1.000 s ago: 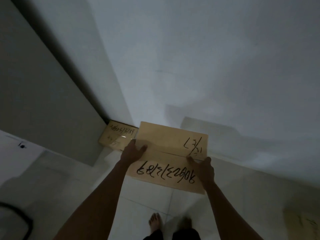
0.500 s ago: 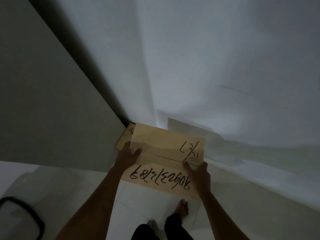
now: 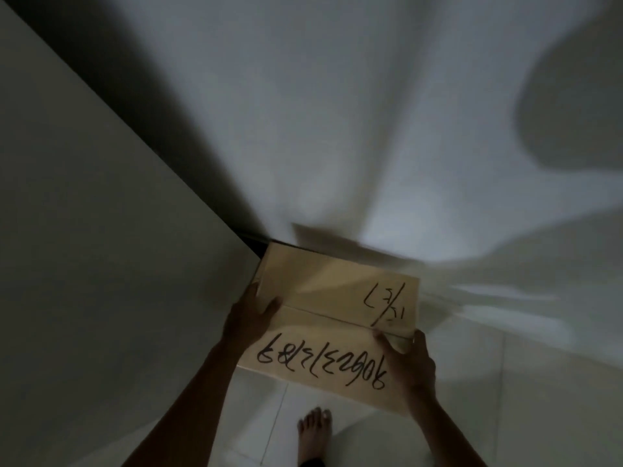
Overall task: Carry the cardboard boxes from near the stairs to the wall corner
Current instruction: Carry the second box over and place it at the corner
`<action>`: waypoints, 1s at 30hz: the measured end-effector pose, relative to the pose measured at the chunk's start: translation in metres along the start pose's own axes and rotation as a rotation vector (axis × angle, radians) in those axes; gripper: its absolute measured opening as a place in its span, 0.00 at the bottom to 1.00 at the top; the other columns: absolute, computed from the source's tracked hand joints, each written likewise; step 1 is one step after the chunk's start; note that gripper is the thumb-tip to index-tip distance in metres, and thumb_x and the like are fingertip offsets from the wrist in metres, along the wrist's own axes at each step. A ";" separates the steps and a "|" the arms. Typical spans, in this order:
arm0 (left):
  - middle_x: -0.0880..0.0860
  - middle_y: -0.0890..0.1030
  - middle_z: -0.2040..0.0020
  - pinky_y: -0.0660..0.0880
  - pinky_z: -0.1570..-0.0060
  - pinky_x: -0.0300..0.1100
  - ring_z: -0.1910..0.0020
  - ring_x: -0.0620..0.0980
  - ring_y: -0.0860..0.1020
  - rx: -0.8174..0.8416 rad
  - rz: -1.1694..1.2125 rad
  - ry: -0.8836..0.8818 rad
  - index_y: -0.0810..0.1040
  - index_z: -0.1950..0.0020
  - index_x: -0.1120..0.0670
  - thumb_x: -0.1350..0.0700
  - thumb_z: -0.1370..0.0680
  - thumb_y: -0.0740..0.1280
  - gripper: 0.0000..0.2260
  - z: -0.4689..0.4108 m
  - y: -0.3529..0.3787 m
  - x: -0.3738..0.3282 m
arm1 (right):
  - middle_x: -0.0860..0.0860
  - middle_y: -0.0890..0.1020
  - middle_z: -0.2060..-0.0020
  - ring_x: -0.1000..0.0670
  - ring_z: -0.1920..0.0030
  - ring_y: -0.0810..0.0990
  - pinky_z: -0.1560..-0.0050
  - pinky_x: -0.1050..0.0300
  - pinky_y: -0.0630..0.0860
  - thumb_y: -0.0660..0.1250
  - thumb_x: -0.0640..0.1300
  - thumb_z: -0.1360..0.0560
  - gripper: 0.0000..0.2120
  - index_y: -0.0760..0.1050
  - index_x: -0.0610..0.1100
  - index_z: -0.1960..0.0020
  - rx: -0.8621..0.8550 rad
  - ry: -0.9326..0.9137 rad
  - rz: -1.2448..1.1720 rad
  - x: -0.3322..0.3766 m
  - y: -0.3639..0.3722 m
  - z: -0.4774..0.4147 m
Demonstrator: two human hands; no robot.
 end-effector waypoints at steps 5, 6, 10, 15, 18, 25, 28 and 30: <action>0.53 0.78 0.45 0.73 0.61 0.42 0.56 0.51 0.77 0.000 0.002 0.039 0.66 0.29 0.52 0.39 0.24 0.64 0.27 -0.062 0.016 0.033 | 0.43 0.81 0.42 0.39 0.43 0.79 0.50 0.50 0.75 0.71 0.60 0.29 0.32 0.66 0.47 0.31 -0.033 -0.016 -0.022 -0.008 0.055 -0.030; 0.52 0.78 0.46 0.70 0.64 0.40 0.58 0.49 0.76 -0.002 -0.006 0.052 0.66 0.30 0.51 0.39 0.24 0.63 0.27 -0.072 0.018 0.037 | 0.43 0.81 0.42 0.39 0.43 0.79 0.49 0.49 0.75 0.71 0.60 0.29 0.32 0.66 0.47 0.31 -0.040 -0.018 -0.024 -0.008 0.063 -0.034; 0.57 0.80 0.46 0.78 0.59 0.47 0.56 0.53 0.80 -0.028 -0.046 0.118 0.67 0.31 0.52 0.37 0.23 0.60 0.27 -0.096 0.022 0.041 | 0.42 0.80 0.39 0.36 0.41 0.78 0.46 0.46 0.76 0.71 0.59 0.28 0.34 0.64 0.45 0.29 -0.098 -0.031 -0.005 -0.003 0.078 -0.044; 0.58 0.58 0.21 0.64 0.30 0.56 0.24 0.60 0.60 -0.177 -0.193 0.375 0.50 0.21 0.54 0.41 0.21 0.57 0.33 -0.074 0.021 0.009 | 0.41 0.80 0.39 0.35 0.42 0.79 0.44 0.42 0.77 0.70 0.60 0.28 0.35 0.62 0.44 0.28 -0.130 -0.064 0.037 0.018 0.089 -0.046; 0.59 0.50 0.20 0.58 0.26 0.55 0.21 0.59 0.50 -0.181 -0.380 0.498 0.49 0.20 0.56 0.40 0.21 0.50 0.33 -0.066 0.026 0.003 | 0.40 0.78 0.37 0.35 0.41 0.79 0.45 0.45 0.76 0.69 0.58 0.26 0.35 0.61 0.43 0.28 -0.103 -0.072 0.035 0.034 0.101 -0.047; 0.57 0.42 0.19 0.56 0.27 0.57 0.21 0.60 0.44 -0.072 -0.488 0.450 0.42 0.20 0.54 0.40 0.20 0.53 0.35 -0.091 0.015 0.008 | 0.39 0.77 0.36 0.36 0.40 0.79 0.47 0.49 0.76 0.69 0.57 0.26 0.34 0.61 0.40 0.29 -0.074 -0.085 0.031 0.056 0.114 -0.051; 0.57 0.39 0.20 0.53 0.26 0.58 0.21 0.59 0.42 -0.054 -0.494 0.435 0.40 0.21 0.54 0.43 0.19 0.55 0.35 -0.091 0.015 0.003 | 0.40 0.77 0.36 0.36 0.40 0.79 0.50 0.52 0.75 0.69 0.57 0.25 0.34 0.60 0.39 0.30 -0.020 -0.075 0.044 0.057 0.111 -0.055; 0.58 0.39 0.20 0.52 0.25 0.59 0.21 0.60 0.41 -0.032 -0.518 0.424 0.38 0.21 0.54 0.44 0.20 0.56 0.36 -0.095 0.017 0.002 | 0.40 0.78 0.36 0.37 0.40 0.79 0.52 0.53 0.75 0.68 0.57 0.25 0.33 0.60 0.38 0.31 0.038 -0.074 0.060 0.057 0.112 -0.063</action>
Point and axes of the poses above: each hand's wrist, its own z-axis away from the middle knuckle, its own y-axis out of the palm, x = y × z, the point moved 9 cm from there along -z, towards the middle knuckle
